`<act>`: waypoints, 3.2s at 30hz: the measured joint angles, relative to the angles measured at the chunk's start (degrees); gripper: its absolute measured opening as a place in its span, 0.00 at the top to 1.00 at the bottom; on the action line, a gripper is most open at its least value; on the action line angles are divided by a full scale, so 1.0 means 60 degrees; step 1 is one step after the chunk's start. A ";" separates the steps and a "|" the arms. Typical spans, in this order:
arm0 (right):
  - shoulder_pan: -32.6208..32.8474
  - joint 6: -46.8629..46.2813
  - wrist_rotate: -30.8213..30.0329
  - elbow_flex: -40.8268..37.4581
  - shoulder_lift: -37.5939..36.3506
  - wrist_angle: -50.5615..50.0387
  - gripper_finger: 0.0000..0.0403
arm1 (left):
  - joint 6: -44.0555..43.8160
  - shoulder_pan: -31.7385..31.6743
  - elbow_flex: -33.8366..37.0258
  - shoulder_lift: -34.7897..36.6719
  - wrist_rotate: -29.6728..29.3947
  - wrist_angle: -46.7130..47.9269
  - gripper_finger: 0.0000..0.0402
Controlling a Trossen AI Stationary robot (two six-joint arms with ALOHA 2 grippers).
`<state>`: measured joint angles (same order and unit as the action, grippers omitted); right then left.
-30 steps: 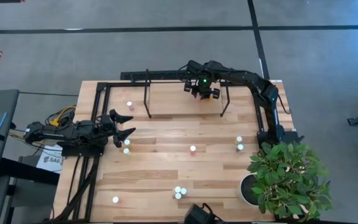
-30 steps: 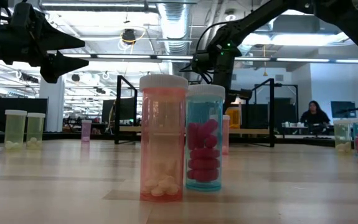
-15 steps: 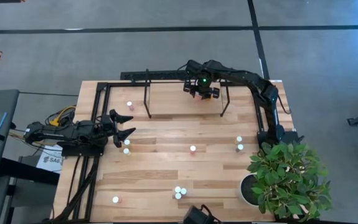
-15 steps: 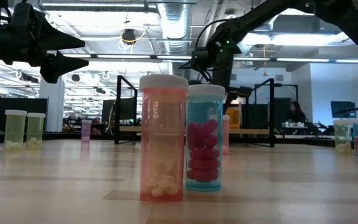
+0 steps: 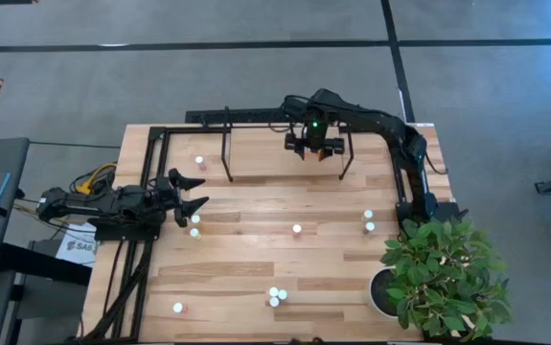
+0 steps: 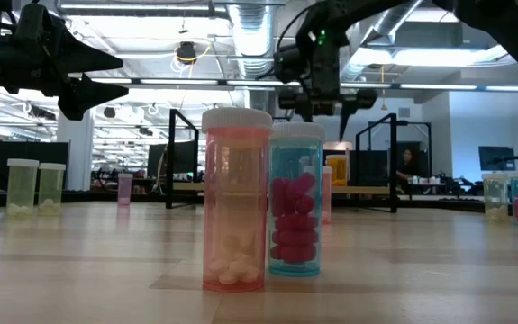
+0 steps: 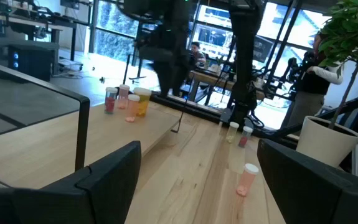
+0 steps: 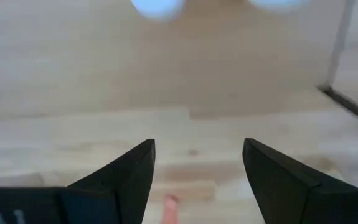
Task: Pick and place medicine bottles onto shelf by color
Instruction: Put the yellow pill bottle on the shelf
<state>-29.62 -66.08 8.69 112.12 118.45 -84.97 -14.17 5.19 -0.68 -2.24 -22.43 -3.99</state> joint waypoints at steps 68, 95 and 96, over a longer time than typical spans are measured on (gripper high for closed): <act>0.2972 -0.4157 0.0233 -1.3430 -0.8924 0.6297 0.34 | -0.0001 0.0003 -0.0001 0.0004 -0.0001 0.0004 0.22; 0.2987 -0.4835 0.0549 -1.3163 -0.8921 0.6404 0.65 | -0.0001 0.0000 0.0002 0.0004 -0.0001 0.0004 0.22; 0.2987 -0.4835 0.0535 -1.3092 -0.8924 0.6352 0.65 | -0.0003 0.0000 -0.0001 0.0004 -0.0001 0.0004 0.22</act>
<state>-11.70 -95.09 11.89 33.56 64.90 -46.85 -14.19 5.19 -0.69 -2.22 -22.44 -3.97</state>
